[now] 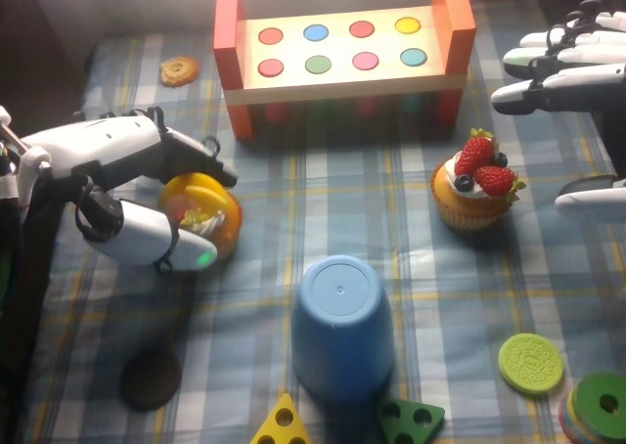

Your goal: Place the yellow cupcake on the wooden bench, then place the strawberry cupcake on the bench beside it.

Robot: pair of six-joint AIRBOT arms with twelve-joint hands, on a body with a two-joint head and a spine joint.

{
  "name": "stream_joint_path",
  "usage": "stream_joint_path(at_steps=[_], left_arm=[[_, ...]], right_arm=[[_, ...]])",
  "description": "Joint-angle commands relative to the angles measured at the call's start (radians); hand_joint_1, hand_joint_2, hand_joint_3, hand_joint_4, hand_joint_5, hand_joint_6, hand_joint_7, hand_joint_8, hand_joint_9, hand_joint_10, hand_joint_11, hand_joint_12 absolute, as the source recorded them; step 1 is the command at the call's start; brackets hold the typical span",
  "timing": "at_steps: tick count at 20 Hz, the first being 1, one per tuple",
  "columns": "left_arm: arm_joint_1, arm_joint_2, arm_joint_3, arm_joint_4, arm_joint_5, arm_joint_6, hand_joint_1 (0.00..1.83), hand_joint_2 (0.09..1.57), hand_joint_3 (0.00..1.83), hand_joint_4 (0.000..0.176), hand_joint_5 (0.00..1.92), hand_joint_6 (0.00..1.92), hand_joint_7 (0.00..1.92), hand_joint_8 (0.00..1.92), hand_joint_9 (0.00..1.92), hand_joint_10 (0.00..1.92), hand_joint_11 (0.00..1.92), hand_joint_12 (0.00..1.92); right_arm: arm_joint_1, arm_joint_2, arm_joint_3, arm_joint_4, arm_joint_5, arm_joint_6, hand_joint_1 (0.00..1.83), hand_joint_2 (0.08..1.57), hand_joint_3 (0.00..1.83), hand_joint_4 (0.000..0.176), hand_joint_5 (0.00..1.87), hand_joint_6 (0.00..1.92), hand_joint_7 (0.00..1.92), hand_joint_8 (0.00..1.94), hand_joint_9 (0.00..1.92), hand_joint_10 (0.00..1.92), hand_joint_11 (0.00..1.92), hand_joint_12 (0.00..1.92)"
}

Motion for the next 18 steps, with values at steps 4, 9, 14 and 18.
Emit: stream_joint_path(at_steps=[4, 9, 14, 18], left_arm=[[-0.027, -0.004, 0.000, -0.021, -0.126, 0.000, 0.99, 1.14, 0.00, 0.175, 0.92, 1.07, 0.99, 0.02, 0.79, 0.02, 0.01, 0.72], [-0.098, 0.010, -0.017, 0.027, -0.230, -0.041, 1.01, 1.12, 0.00, 0.170, 0.94, 1.03, 1.00, 0.01, 0.82, 0.01, 0.00, 0.48], [-0.274, -0.002, 0.014, 0.121, -0.245, -0.068, 1.13, 1.11, 0.00, 0.000, 0.98, 0.97, 0.98, 0.00, 0.86, 0.01, 0.01, 0.90], [-0.412, -0.063, 0.103, 0.150, -0.135, -0.068, 1.07, 1.09, 0.00, 0.070, 1.02, 0.91, 1.03, 0.00, 0.93, 0.02, 0.11, 1.07]], right_arm=[[0.014, 0.001, -0.002, 0.033, 0.123, 0.007, 0.58, 1.15, 0.01, 0.000, 0.53, 0.01, 0.37, 0.01, 0.27, 0.02, 0.07, 0.61], [0.014, 0.001, -0.002, 0.034, 0.124, 0.009, 0.58, 1.16, 0.01, 0.000, 0.53, 0.00, 0.38, 0.01, 0.30, 0.02, 0.12, 0.63], [0.014, -0.004, 0.000, 0.035, 0.127, 0.009, 0.55, 1.17, 0.00, 0.004, 0.54, 0.00, 0.41, 0.01, 0.32, 0.01, 0.13, 0.62], [0.014, -0.009, 0.006, 0.034, 0.128, 0.009, 0.56, 1.18, 0.00, 0.027, 0.53, 0.00, 0.44, 0.01, 0.35, 0.01, 0.14, 0.64]])
